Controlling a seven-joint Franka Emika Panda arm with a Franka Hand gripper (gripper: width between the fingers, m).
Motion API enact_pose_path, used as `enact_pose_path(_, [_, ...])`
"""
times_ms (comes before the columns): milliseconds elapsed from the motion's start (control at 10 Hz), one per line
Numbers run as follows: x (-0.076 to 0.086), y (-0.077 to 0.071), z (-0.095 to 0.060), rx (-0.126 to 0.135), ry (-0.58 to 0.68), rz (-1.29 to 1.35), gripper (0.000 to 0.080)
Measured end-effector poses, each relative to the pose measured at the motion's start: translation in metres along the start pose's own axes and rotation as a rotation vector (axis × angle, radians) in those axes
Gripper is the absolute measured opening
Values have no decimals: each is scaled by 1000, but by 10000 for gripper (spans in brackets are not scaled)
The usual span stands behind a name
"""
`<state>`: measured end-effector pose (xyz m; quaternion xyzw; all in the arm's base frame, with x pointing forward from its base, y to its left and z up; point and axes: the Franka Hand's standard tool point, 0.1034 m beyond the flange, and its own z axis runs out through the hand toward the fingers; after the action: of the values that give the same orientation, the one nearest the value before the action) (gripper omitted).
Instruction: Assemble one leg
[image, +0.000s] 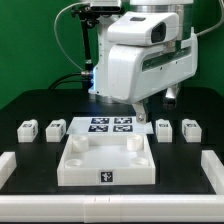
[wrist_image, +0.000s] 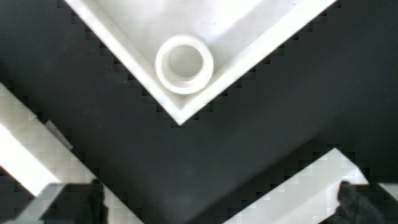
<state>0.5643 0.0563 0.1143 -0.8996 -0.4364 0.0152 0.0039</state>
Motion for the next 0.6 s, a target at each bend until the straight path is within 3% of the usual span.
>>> enact_pose_path(600, [0,0,1,1,0,0,650])
